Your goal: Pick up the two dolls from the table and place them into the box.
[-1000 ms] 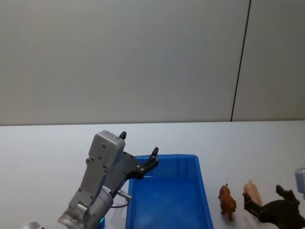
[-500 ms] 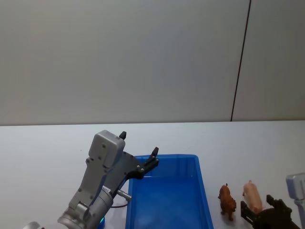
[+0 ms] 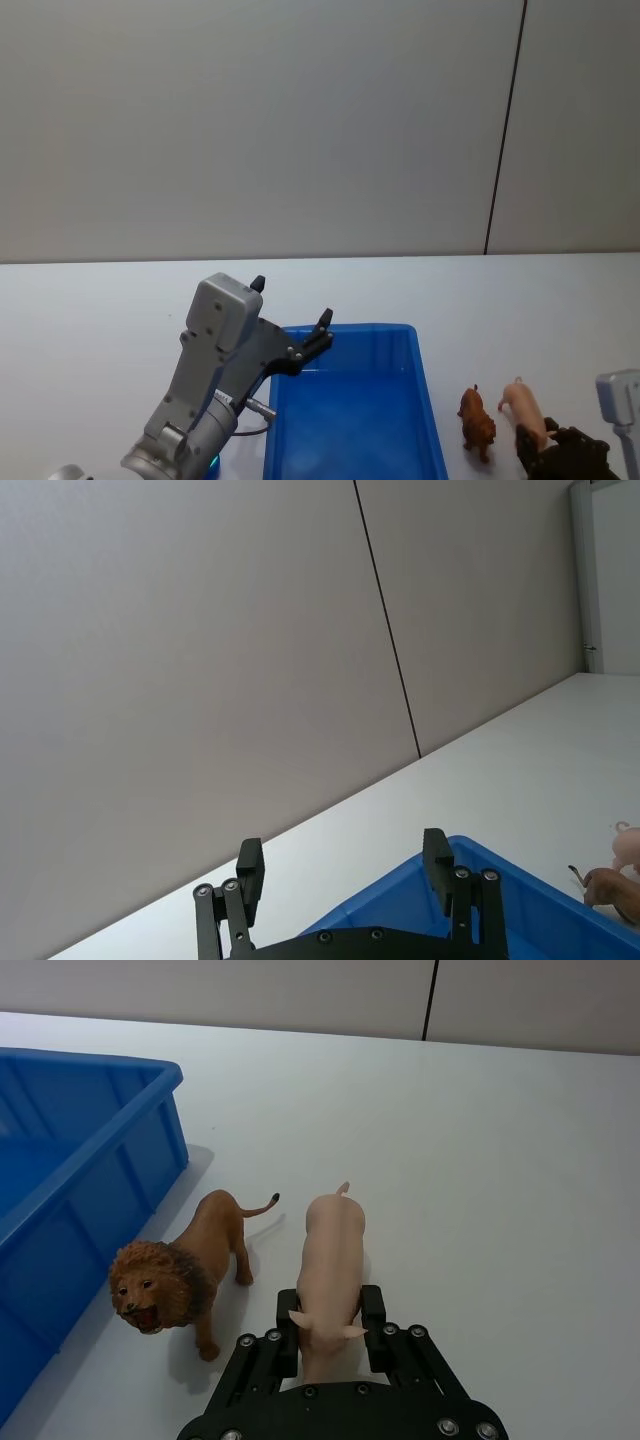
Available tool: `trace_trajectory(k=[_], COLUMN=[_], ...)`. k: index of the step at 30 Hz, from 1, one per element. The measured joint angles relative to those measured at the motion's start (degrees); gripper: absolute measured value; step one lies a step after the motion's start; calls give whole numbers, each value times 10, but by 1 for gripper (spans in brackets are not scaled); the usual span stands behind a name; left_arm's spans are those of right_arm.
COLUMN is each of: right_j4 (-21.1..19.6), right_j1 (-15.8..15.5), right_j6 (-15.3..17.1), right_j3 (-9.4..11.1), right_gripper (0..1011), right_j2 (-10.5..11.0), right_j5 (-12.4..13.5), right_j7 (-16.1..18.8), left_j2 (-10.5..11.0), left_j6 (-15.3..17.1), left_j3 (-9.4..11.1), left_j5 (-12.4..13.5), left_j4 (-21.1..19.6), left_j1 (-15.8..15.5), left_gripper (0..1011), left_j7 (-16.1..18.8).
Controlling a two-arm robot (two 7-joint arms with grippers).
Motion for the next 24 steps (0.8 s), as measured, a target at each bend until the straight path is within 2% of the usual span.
trace_trajectory(k=[3, 17, 24], right_j4=[-3, -41, -60], right_j1=[-2, -14, -13], right_j6=[-2, -26, -44], right_j3=[0, 2, 2], right_gripper=[338, 336, 336], right_j2=[0, 4, 5], right_j5=[-3, -23, -27], right_j7=[-4, -21, -2], left_j2=[0, 0, 0], left_j6=[0, 0, 0], left_j3=[0, 0, 0], left_j5=[0, 0, 0], left_j4=[0, 0, 0], left_j1=[0, 0, 0], left_gripper=[1001, 1000, 1001], left_j7=[0, 0, 0])
